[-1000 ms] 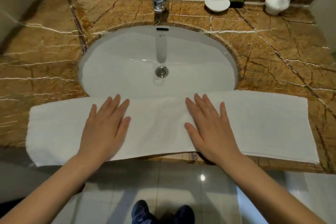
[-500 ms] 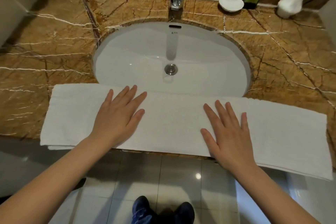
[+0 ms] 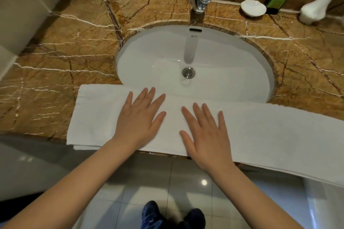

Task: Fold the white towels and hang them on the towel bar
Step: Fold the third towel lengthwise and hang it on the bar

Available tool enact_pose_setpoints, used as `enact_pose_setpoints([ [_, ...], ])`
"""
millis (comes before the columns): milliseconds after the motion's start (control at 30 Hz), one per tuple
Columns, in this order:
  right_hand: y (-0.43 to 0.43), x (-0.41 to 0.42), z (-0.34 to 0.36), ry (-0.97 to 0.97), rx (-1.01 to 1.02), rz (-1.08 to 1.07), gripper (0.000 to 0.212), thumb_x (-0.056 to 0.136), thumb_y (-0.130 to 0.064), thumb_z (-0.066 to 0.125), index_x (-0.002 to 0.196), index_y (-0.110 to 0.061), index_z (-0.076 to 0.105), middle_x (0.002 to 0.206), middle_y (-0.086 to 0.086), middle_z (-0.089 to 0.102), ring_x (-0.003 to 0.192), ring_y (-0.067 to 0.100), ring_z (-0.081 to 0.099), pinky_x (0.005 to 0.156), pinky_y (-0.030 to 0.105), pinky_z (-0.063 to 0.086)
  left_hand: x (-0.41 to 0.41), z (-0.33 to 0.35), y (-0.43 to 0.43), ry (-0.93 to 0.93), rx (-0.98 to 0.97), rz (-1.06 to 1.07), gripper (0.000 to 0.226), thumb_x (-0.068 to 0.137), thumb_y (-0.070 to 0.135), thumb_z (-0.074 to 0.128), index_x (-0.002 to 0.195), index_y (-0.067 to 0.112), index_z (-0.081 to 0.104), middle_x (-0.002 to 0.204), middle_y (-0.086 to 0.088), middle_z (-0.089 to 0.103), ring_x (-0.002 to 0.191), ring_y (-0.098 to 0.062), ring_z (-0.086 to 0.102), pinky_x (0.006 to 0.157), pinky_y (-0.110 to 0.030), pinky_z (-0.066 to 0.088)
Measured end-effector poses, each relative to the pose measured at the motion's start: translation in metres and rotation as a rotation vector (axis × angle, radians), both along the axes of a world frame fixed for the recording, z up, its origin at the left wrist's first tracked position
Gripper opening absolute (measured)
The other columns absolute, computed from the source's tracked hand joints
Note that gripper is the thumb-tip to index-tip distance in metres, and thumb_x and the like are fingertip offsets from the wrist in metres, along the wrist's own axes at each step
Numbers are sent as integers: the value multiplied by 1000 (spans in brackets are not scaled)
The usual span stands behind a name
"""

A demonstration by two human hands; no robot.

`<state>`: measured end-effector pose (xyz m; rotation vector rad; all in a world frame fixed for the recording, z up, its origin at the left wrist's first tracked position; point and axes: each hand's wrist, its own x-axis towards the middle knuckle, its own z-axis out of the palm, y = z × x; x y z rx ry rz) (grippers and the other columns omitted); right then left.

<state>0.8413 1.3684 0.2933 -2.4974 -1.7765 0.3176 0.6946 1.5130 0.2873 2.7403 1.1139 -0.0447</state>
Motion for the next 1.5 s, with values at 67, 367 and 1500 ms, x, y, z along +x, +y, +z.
enact_pose_setpoints([
  [67, -1, 0, 0, -6, -4, -2, 61, 95, -54, 9, 152, -32, 13, 159, 3, 19, 148, 22, 9, 119, 48, -1, 0, 0, 1, -11, -2, -7, 58, 96, 54, 5, 150, 36, 14, 160, 4, 11, 147, -14, 3, 116, -38, -8],
  [367, 22, -26, 16, 63, 1, 44, 66, 92, -53, 10, 152, -27, 17, 159, 3, 18, 148, 21, 6, 118, 50, -3, -51, 9, 30, -104, 14, 49, 52, 99, 44, 23, 148, 30, 27, 158, 0, 21, 146, -18, 11, 117, -39, -1],
  [1500, 136, -149, 24, -101, 289, 674, 23, 76, -20, 64, 98, -15, 69, 84, 6, 64, 68, 29, 58, 47, 28, 32, -194, 2, 10, -431, 327, -103, 12, 87, 15, 63, 87, 7, 72, 90, -8, 69, 81, -27, 65, 71, -34, 50],
])
